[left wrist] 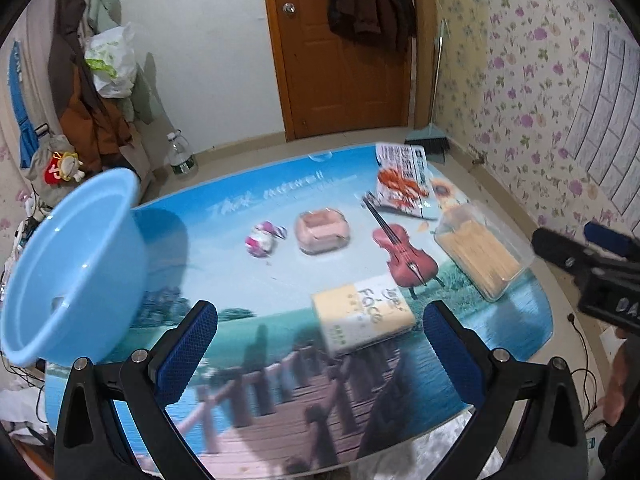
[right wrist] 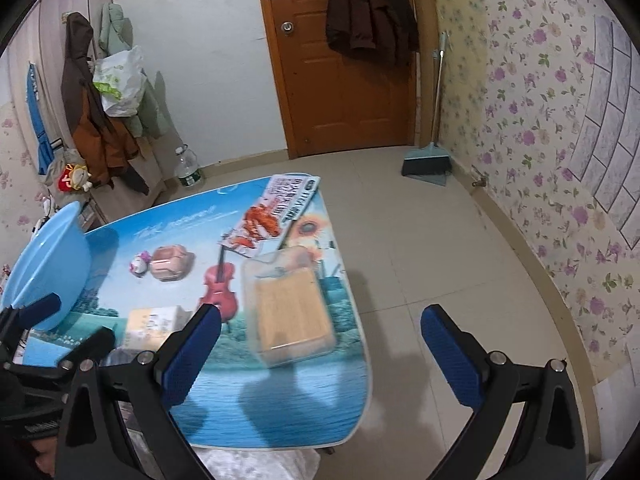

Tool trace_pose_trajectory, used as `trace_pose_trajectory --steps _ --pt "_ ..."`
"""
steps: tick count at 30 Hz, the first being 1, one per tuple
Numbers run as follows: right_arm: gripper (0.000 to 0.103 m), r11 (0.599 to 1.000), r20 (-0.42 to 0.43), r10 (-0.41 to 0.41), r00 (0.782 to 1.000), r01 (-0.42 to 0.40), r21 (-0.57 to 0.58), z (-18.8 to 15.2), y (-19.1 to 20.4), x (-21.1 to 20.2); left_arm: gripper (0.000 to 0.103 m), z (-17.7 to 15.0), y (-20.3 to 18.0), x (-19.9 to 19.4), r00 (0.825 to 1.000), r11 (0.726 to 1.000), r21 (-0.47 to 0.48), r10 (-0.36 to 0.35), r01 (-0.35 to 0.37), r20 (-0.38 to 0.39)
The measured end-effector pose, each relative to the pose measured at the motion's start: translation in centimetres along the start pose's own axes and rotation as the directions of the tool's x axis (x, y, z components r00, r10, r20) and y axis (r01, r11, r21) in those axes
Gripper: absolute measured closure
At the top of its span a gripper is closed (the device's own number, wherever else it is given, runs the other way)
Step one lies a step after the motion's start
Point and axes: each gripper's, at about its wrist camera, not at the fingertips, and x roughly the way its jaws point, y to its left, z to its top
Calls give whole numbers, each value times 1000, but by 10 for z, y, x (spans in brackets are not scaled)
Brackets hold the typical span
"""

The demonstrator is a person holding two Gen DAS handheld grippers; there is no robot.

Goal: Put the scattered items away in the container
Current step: 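Move both grippers back over the table toward the Face tissue box, then grasp the Face tissue box with the left gripper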

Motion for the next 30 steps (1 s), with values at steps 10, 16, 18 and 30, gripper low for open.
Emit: trace_pose_trajectory --steps 10,16,18,30 --pt "2 1000 -23 5 1000 -5 4 -3 -8 16 0 3 -10 39 998 998 -61 12 -16 -65" --pt "2 1000 -14 14 1000 -14 -16 -1 -2 21 1 4 -16 52 996 997 -74 7 -14 -86" --pt "2 1000 -18 13 1000 -13 -9 0 -2 22 2 3 -17 56 996 997 -72 11 -18 -91" --pt "2 1000 -28 22 999 -22 0 -2 2 26 16 -2 -14 63 996 996 -84 7 -15 -90"
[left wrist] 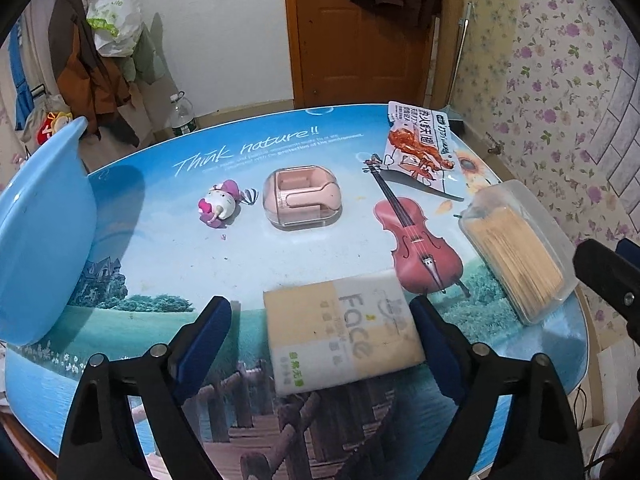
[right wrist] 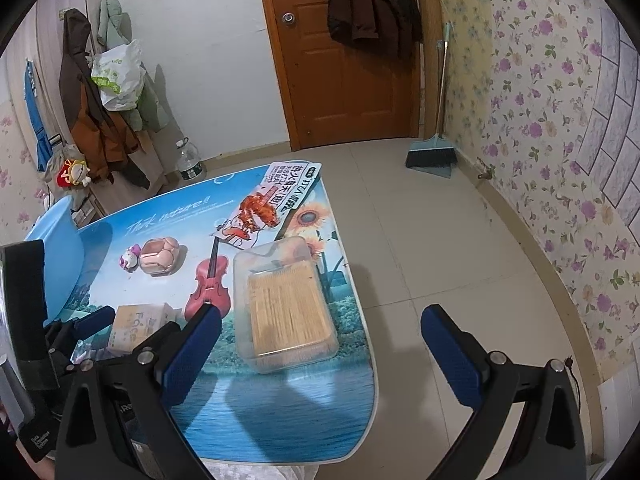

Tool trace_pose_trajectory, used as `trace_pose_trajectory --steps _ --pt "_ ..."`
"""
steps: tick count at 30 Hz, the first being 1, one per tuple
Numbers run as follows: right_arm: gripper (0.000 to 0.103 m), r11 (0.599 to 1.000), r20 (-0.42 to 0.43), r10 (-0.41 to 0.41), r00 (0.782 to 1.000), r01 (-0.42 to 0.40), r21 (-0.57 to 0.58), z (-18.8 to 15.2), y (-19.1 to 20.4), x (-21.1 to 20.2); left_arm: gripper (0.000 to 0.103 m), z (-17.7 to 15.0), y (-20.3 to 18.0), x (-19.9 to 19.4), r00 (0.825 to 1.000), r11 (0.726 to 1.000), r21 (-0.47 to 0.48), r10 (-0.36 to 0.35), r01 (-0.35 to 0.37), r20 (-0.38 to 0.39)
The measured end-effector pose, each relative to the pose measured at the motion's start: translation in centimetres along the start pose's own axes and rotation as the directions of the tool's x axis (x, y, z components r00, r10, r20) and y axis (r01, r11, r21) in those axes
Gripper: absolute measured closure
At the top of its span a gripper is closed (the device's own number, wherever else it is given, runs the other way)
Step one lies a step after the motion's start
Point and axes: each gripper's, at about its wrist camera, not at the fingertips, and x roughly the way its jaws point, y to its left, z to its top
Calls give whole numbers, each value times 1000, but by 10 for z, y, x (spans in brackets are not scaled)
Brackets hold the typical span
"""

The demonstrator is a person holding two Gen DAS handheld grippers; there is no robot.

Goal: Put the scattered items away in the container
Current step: 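Grasp the Face tissue box with the left gripper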

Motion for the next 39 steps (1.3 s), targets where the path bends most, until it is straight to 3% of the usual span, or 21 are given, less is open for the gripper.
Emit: trace_pose_trajectory --steps 5,7,20,27,39 --pt "2 1000 -5 5 1000 -5 -1 -2 1 2 27 -2 -1 -2 999 999 -3 -35 35 5" --pt "2 1000 -6 5 1000 -5 1 -2 1 2 36 -2 -1 -3 999 999 3 -41 41 12" --pt "2 1000 -20 9 1000 -9 1 -8 2 4 38 -4 8 -11 999 999 9 -40 40 31" --pt "2 1000 -25 8 1000 -8 -5 -9 2 6 38 6 18 -40 993 999 13 -49 47 111" --pt "2 999 -32 1 1000 -2 -52 -9 16 11 38 1 35 -48 993 999 -3 -31 32 111"
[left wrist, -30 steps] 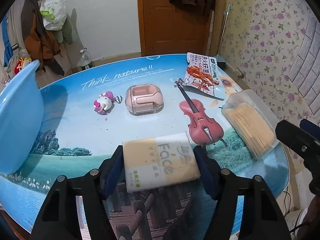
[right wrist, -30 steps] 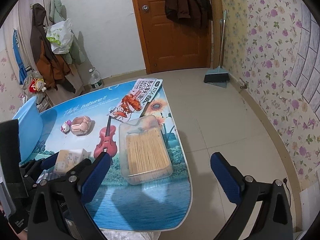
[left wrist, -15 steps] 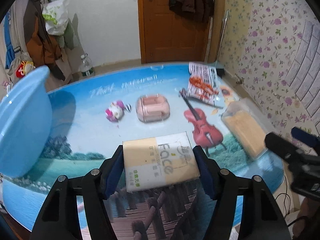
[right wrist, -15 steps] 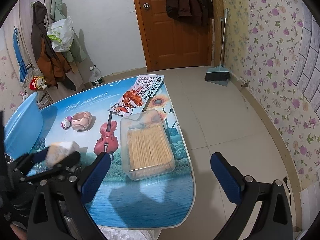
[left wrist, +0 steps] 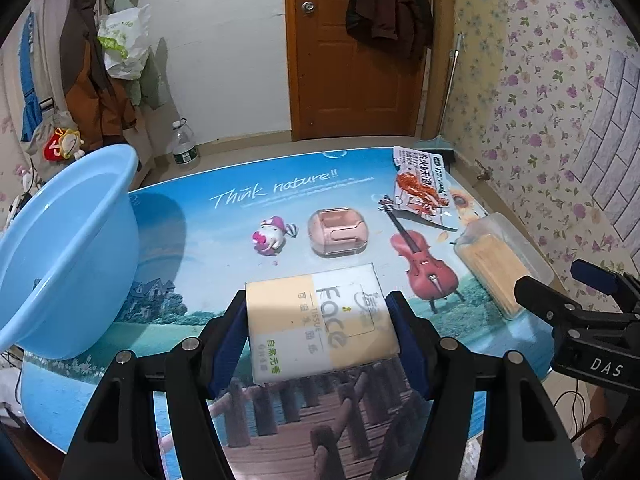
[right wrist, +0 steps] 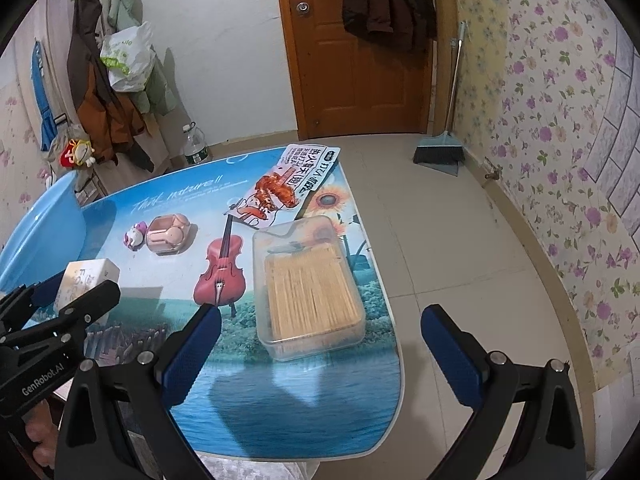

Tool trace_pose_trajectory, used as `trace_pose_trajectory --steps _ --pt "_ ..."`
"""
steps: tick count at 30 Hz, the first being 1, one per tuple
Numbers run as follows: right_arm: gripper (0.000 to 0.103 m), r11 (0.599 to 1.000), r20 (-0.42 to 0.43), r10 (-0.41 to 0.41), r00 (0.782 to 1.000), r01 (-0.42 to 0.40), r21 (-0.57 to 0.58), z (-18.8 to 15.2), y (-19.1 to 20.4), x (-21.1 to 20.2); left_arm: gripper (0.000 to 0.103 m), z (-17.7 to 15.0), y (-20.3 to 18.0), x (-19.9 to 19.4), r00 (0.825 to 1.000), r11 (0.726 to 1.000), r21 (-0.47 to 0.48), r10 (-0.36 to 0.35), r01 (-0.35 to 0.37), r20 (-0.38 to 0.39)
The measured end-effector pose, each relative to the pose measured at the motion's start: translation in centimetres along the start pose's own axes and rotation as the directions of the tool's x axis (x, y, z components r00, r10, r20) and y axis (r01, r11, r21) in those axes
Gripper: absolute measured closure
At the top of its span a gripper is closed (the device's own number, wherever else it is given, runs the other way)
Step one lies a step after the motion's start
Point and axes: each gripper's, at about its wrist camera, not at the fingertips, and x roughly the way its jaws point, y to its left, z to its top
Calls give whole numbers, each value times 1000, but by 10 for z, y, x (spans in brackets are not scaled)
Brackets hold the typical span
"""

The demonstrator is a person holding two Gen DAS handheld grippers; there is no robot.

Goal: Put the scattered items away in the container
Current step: 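Grasp the Face tissue box with the left gripper, then grasp the clear toothpick box with the right gripper while the left gripper holds the Face box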

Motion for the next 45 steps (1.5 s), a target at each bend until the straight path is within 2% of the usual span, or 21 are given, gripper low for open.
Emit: trace_pose_trajectory --steps 31,45 --pt "2 995 -46 -28 999 23 -92 5 22 60 38 0 15 3 1000 1000 -21 -1 0 -12" --pt "2 994 -33 -24 999 20 -107 6 21 73 38 2 19 5 1000 1000 -24 3 -3 -16"
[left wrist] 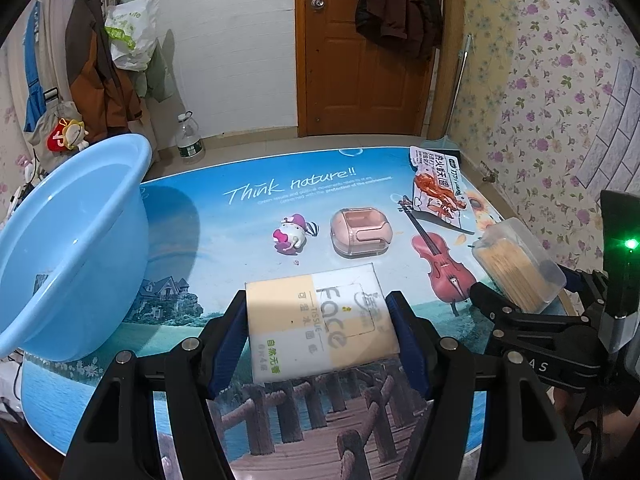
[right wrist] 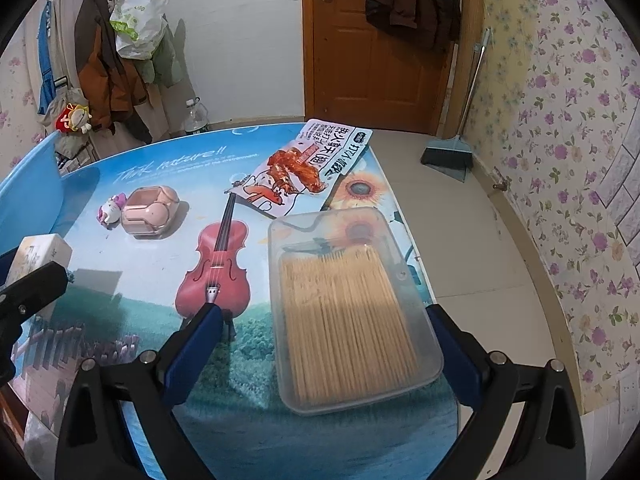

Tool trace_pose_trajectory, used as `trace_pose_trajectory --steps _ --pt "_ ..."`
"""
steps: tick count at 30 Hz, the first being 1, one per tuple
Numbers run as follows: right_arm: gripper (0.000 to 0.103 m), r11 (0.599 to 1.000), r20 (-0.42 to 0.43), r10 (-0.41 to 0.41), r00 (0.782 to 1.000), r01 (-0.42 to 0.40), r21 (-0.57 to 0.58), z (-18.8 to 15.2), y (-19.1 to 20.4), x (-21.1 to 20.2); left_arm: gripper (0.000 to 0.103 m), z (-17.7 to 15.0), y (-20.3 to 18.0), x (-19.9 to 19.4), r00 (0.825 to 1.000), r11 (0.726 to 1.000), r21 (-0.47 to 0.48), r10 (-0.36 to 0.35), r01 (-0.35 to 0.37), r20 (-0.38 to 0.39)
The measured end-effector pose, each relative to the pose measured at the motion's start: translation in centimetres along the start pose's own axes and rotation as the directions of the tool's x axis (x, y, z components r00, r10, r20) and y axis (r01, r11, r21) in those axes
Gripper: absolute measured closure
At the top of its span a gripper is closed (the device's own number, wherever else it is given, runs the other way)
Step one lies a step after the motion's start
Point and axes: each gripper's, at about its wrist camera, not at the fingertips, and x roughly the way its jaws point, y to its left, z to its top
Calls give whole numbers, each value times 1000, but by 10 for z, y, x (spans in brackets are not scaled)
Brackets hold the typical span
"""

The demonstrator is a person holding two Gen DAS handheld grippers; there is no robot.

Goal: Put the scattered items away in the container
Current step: 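Grasp the clear toothpick box with the right gripper while the left gripper holds the Face box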

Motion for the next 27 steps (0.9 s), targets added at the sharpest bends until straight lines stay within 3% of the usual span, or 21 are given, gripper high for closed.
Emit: trace_pose_trajectory --steps 9,19,27 --pt "3 999 13 40 999 -40 24 5 -12 5 38 -2 -1 2 1000 1000 -1 -2 2 -7" --pt "38 1000 65 22 998 -21 -16 0 -12 1 38 -5 -2 2 1000 1000 -2 -6 6 -12" --pt "38 999 79 36 996 -36 -3 -8 -15 -6 38 -4 0 -5 1000 1000 -10 -6 6 -1"
